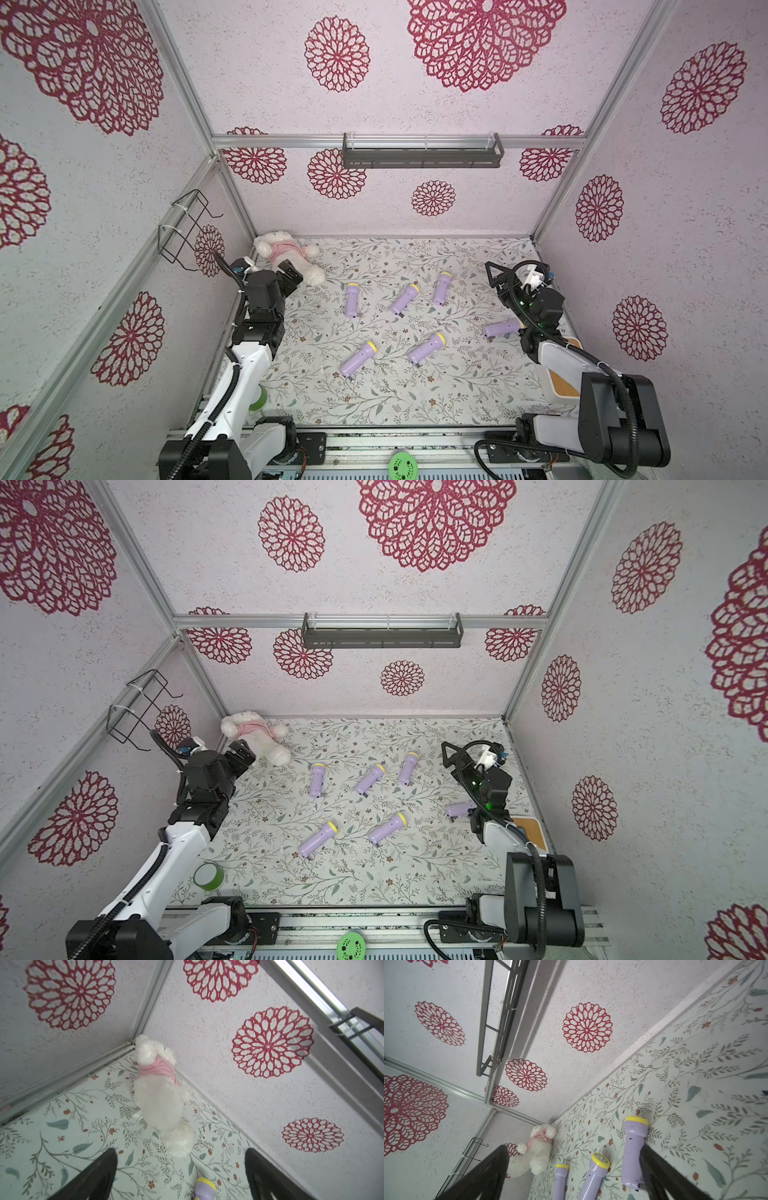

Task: Close the plug at the bottom of the flashlight
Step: Pick up the flashlight from the center of the board.

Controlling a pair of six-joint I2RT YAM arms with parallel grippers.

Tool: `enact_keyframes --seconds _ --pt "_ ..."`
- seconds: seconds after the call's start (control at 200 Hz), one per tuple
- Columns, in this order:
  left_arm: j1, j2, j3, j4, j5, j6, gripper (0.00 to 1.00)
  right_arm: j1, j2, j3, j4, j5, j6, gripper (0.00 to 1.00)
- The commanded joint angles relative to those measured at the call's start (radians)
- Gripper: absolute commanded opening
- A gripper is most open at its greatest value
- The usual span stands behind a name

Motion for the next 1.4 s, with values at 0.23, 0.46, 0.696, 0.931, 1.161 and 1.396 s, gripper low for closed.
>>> enact_keyframes --seconds 0.23,0.46,0.696,0.931,1.161,1.396 --pt "-0.104 0.124 0.043 -0.066 0.041 -0.002 0.97 0.137 -0.182 0.000 -0.202 0.375 -0.322 0.99" --pt "-0.167 0.204 0.043 -0.071 0.123 -0.003 0.97 0.235 -0.219 0.021 -0.382 0.454 -0.412 0.99" --pt "-0.223 0.342 0.098 -0.084 0.242 -0.003 0.97 0.326 -0.208 0.058 -0.589 0.495 -0.458 0.99" --pt "-0.260 0.482 0.168 -0.133 0.276 -0.008 0.97 0.419 -0.173 0.090 -0.707 0.568 -0.532 0.99" --pt "-0.310 0.603 0.276 -0.274 0.187 0.022 0.97 0.502 -0.115 0.136 -0.758 0.634 -0.593 0.99" --pt "-0.371 0.721 0.405 -0.433 0.055 0.054 0.98 0.547 -0.074 0.153 -0.752 0.646 -0.620 0.99"
